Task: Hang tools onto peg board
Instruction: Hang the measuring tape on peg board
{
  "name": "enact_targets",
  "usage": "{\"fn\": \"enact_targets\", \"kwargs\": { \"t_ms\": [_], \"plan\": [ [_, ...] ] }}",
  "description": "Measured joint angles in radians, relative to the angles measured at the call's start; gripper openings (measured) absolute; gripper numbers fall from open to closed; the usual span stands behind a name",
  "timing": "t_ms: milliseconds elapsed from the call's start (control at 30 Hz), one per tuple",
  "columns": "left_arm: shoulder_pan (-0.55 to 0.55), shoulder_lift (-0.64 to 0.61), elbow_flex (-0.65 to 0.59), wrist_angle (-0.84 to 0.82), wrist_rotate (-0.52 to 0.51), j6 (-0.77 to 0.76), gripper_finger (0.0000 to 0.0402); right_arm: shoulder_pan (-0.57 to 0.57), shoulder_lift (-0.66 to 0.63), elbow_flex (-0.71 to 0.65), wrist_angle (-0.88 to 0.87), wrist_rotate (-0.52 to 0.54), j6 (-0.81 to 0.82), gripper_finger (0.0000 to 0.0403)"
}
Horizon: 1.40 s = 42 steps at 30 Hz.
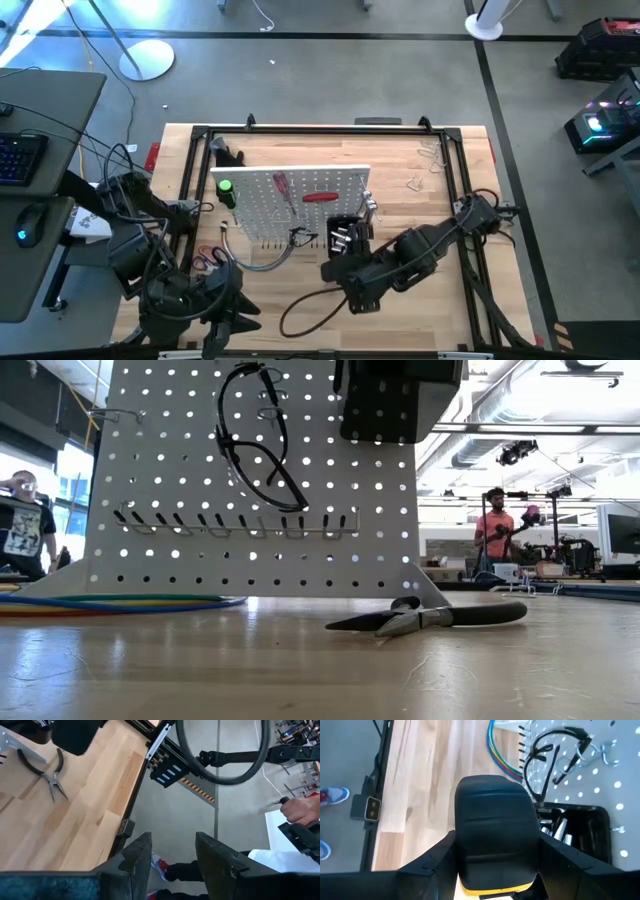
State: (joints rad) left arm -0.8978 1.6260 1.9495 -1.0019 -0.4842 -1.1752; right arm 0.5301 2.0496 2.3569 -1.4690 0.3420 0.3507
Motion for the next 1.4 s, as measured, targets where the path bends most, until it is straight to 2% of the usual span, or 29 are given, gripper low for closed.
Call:
{"fn": "enact_targets", "kwargs": {
  "t_ms": [167,367,767,1167,1200,1333,1400],
  "plan": [
    [0.016,0.0,0.0,0.001,-0.003,-0.001,0.0145,-0.037,0.002,-0.043,-0.06,-0.071,0.007,0.021],
    [0.027,0.001,0.0,0.006,-0.004,-0.046,0.0145,-0.072,0.002,-0.05,-0.038,-0.173,-0.039,0.021],
    [0.035,0.002,0.0,0.017,-0.023,-0.073,0.0145,-0.123,0.056,-0.048,-0.07,-0.234,-0.068,0.021],
    [0.04,0.002,0.0,0.022,-0.023,-0.079,0.0145,-0.13,0.073,-0.04,-0.085,-0.209,-0.067,0.021],
    [0.04,0.002,0.0,0.022,-0.023,-0.079,0.0145,-0.13,0.073,-0.039,-0.083,-0.208,-0.063,0.0221],
    [0.04,0.002,0.0,0.023,-0.022,-0.071,0.0145,-0.129,0.075,-0.039,-0.085,-0.209,-0.055,0.0318],
    [0.04,0.002,0.0,0.023,-0.022,-0.066,0.0145,-0.126,0.076,-0.04,-0.089,-0.217,-0.052,0.0354]
  ]
}}
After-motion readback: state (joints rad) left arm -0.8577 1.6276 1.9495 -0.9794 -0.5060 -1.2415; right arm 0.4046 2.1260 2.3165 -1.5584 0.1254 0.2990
